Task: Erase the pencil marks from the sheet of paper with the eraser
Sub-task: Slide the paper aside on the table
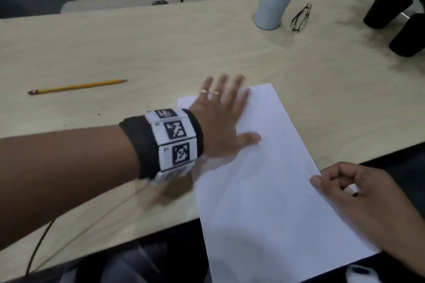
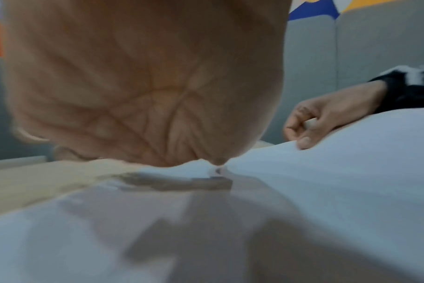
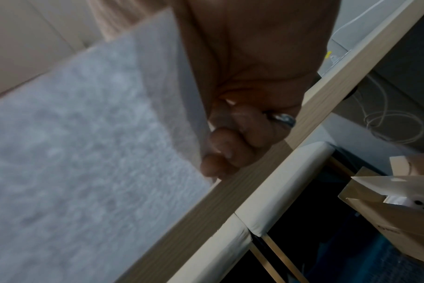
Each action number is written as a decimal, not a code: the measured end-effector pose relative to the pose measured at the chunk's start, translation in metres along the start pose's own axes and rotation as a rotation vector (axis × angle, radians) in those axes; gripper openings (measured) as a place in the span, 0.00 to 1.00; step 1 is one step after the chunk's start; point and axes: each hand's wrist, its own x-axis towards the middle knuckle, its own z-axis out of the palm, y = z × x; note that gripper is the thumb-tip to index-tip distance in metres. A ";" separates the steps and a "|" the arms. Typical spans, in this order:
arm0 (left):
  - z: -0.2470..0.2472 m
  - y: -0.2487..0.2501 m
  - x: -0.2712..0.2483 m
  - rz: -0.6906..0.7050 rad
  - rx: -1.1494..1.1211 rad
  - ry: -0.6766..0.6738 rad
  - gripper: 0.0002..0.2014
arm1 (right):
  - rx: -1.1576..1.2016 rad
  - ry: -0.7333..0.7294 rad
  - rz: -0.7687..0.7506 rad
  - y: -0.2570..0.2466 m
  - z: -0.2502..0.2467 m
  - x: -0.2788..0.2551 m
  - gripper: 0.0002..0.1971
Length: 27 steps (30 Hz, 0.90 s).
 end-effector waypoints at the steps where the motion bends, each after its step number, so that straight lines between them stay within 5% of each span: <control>1: 0.004 0.007 -0.006 0.162 0.006 0.002 0.49 | -0.009 -0.010 -0.004 0.000 -0.001 0.000 0.12; 3: 0.011 0.015 -0.020 0.273 -0.032 -0.056 0.48 | -0.027 -0.030 -0.020 0.001 -0.003 -0.002 0.11; 7: -0.007 -0.002 -0.041 -0.176 0.039 -0.122 0.51 | -0.045 -0.042 -0.039 0.002 -0.006 -0.004 0.11; 14: 0.016 0.027 -0.109 -0.040 -0.280 -0.121 0.37 | -0.046 -0.060 -0.035 0.004 -0.005 -0.001 0.05; 22: 0.074 0.048 -0.105 -0.126 -0.390 0.250 0.37 | 0.090 0.182 -0.237 0.015 -0.054 0.037 0.08; 27: 0.079 0.057 -0.096 -0.177 -0.429 0.295 0.39 | -0.079 0.035 -0.515 -0.045 -0.025 0.076 0.11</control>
